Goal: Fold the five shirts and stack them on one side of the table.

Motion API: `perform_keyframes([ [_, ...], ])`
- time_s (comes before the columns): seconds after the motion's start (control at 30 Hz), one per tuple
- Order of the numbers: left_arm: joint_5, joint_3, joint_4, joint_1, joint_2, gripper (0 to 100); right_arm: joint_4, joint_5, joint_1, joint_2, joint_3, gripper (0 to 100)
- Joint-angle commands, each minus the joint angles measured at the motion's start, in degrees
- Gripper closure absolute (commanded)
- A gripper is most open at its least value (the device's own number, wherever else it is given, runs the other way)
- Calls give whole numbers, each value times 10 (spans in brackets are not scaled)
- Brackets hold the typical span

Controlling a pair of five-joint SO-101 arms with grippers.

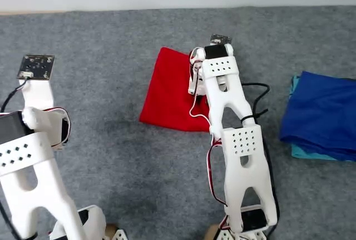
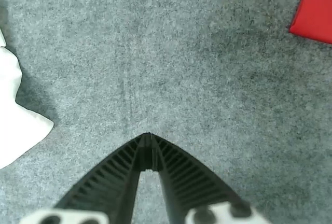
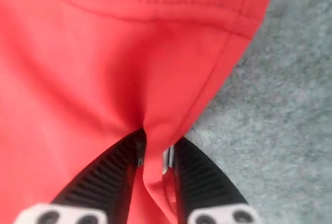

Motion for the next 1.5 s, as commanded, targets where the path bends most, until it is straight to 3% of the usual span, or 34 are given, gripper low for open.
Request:
perform_keyframes([
  [0.0, -3, -5, -8, 4, -17, 998, 36, 15, 3, -42, -34, 989],
  [0.17, -3, -5, -7, 4, -18, 998, 38, 63, 20, -88, -4, 990],
  [0.33, -3, -6, -4, 4, -18, 998, 38, 69, 87, -168, 59, 990],
  [0.63, 0, -2, -4, 4, -18, 998, 38, 157, 179, -314, 171, 990],
  [1.47, 2, -1, 5, 4, -18, 998, 34, 261, 378, -415, 175, 990],
])
